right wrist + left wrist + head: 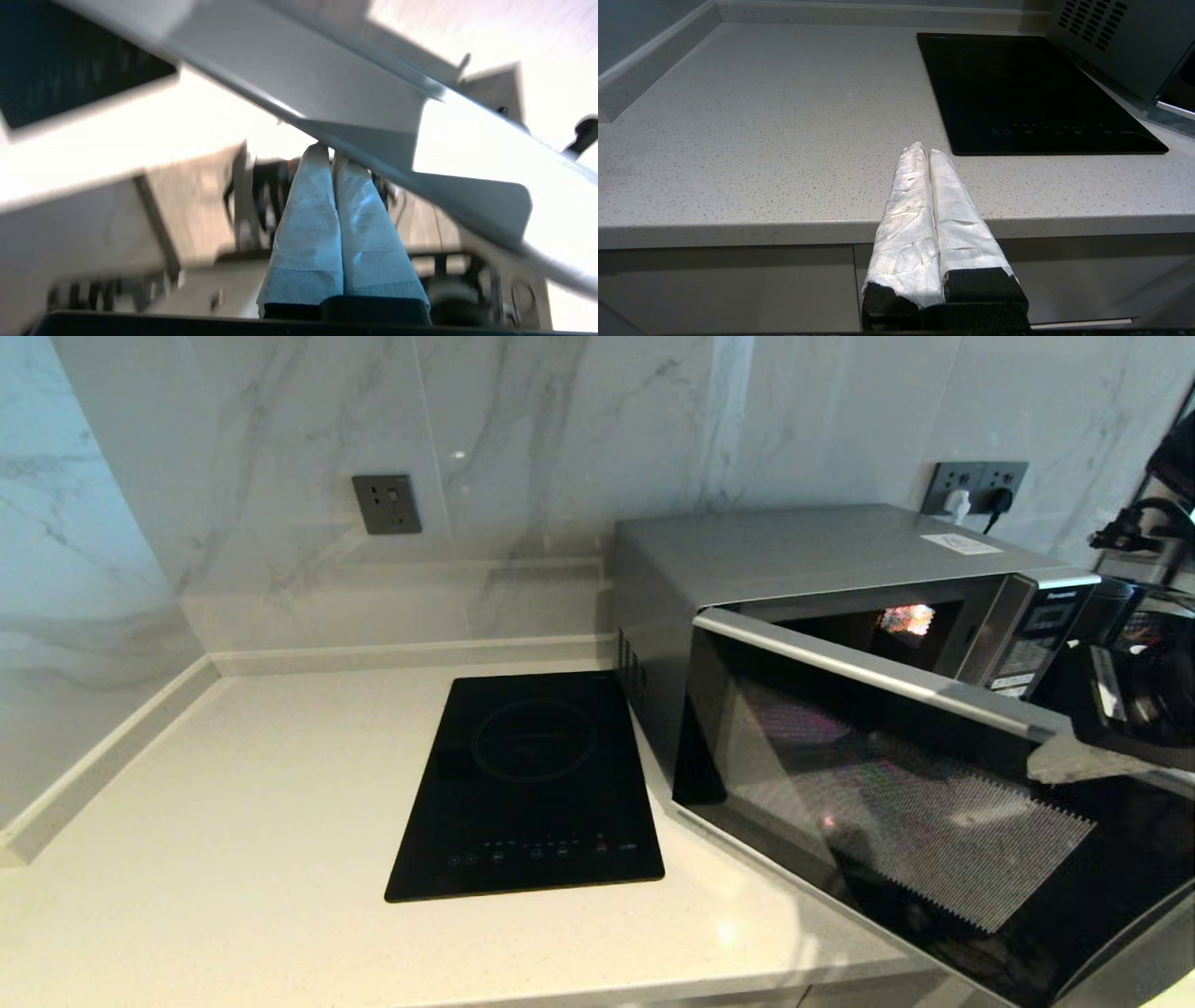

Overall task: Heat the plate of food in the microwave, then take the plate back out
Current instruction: Close the microwave oven

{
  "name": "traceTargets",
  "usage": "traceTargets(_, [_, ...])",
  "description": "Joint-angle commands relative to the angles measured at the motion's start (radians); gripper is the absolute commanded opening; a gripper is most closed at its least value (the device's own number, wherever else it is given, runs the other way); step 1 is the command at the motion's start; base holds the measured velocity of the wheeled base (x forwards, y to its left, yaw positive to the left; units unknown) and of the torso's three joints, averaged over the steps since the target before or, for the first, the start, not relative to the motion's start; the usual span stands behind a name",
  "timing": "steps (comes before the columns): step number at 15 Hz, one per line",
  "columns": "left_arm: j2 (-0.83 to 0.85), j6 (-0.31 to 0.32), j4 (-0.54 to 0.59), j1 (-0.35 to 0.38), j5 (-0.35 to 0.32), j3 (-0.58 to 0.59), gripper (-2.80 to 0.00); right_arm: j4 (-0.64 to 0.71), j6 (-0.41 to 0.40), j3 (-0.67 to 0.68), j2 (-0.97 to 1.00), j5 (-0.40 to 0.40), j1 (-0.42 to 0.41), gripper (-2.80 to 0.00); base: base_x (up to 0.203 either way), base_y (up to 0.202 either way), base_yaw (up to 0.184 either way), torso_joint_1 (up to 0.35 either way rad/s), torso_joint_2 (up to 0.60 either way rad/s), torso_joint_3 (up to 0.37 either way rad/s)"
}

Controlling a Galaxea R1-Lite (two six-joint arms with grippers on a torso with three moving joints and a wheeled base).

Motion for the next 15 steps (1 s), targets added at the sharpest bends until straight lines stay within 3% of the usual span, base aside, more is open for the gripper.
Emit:
traceTargets(1, [0.001,-0.001,0.000,0.000,0.000,0.000,-2.80,-0.094,-0.011,0.041,0.011,-0.069,-0.050,-2.80,0.000,0.000,0.000,0.000,0.00,0.000])
traceTargets(5, [0.001,-0.001,0.000,0.000,0.000,0.000,-2.80,-0.205,-0.016,0.055,0.052,-0.161,-0.116,-2.80,0.000,0.000,0.000,0.000,0.00,0.000])
traceTargets(15, [0.001,-0.001,0.000,0.000,0.000,0.000,-2.80,-0.519,-0.031,0.041,0.209,-0.166,-0.353,-2.80,0.000,0.000,0.000,0.000,0.00,0.000])
